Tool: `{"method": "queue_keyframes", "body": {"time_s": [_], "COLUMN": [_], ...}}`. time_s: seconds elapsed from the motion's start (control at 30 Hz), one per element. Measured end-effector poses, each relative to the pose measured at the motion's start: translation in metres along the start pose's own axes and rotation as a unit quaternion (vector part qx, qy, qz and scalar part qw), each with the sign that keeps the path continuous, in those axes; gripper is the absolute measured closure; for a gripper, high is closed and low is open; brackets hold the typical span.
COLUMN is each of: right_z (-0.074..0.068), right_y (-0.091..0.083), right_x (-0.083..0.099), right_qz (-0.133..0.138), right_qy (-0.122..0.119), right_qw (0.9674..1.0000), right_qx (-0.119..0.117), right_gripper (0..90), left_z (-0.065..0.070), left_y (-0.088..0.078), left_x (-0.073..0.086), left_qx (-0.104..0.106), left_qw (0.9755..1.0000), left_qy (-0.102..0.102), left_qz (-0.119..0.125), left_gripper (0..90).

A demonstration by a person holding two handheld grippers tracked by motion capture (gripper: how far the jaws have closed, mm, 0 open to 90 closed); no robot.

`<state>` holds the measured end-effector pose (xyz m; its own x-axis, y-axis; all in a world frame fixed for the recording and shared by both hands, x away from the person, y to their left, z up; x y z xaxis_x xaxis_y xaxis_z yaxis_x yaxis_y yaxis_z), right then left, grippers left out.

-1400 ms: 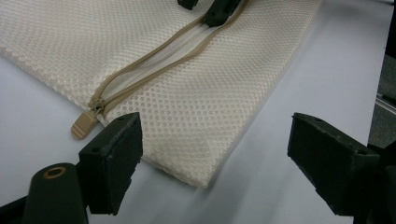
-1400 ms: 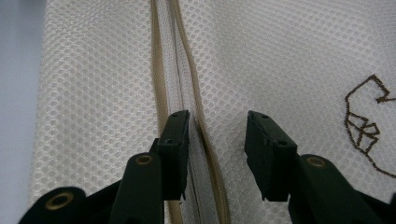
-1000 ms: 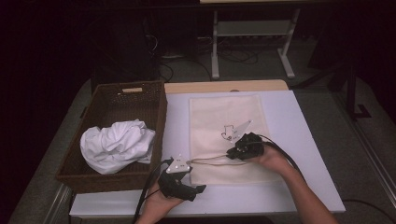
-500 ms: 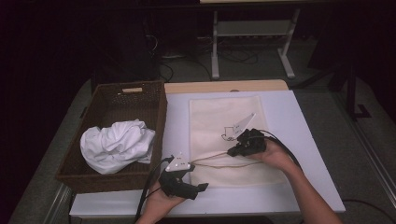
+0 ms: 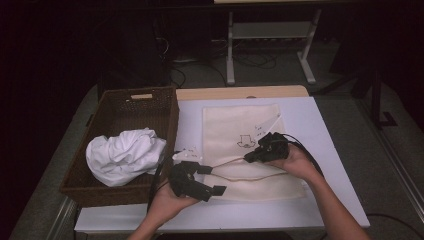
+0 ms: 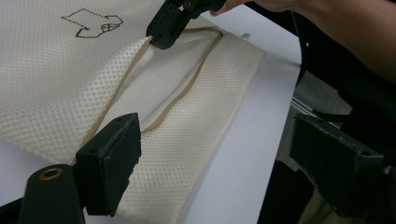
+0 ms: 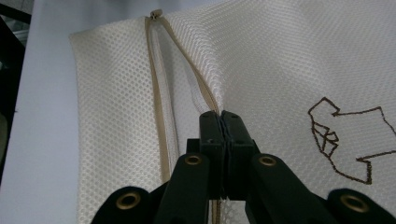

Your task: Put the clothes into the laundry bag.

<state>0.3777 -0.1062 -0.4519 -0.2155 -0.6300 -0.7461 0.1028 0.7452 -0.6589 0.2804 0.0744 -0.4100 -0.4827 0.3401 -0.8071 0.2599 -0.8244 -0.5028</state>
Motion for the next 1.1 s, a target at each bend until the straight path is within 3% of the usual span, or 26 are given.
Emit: {"method": "queue_keyframes", "body": {"time_s": [0.1, 0.27, 0.3, 0.47, 0.63, 0.97, 1.1], "right_z": [-0.001, -0.001, -0.001, -0.001, 0.003, 0.004, 0.004], "right_y": [-0.001, 0.001, 0.002, 0.000, 0.000, 0.000, 0.002], "right_x": [-0.001, -0.001, -0.002, -0.002, -0.001, -0.001, -0.001], "right_qz": [0.003, -0.002, -0.002, -0.004, -0.004, -0.008, -0.008], "right_qy": [0.005, -0.001, -0.002, -0.003, -0.003, -0.006, -0.007], "right_qw": [1.0000, 1.0000, 1.0000, 1.0000, 1.0000, 0.9999, 0.9999], "right_qx": [-0.001, -0.003, -0.004, -0.002, 0.000, 0.003, 0.003], "right_gripper": [88.1, 87.9, 87.9, 87.9, 87.9, 87.9, 87.9], "left_z": [-0.004, -0.015, -0.019, -0.032, -0.039, -0.072, -0.086], "left_y": [-0.010, -0.019, -0.023, -0.039, -0.053, -0.094, -0.108], "left_x": [-0.008, -0.013, -0.017, -0.029, -0.035, -0.043, -0.042], "left_qx": [0.019, 0.025, 0.038, 0.059, 0.068, 0.041, 0.015], "left_qw": [0.9996, 0.9991, 0.9982, 0.9961, 0.9950, 0.9945, 0.9950], "left_qy": [-0.019, -0.032, -0.041, -0.065, -0.073, -0.096, -0.099], "left_qz": [0.000, -0.017, -0.022, -0.013, -0.008, 0.005, 0.007], "left_gripper": [16.3, 16.4, 16.4, 16.4, 16.5, 16.5, 16.5]}}
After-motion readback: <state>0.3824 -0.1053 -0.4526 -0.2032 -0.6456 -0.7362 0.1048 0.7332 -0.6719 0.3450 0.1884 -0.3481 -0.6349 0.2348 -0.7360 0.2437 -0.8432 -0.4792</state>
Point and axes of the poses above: each handheld gripper's, and its own axes: y roughly forward along the jaws, x roughly out of its underside, z roughly to its right, the point moved 7 cm from there along y, roughly forward along the jaws, and after that the axes turned 7 degrees about z, right-handed, at the moved point
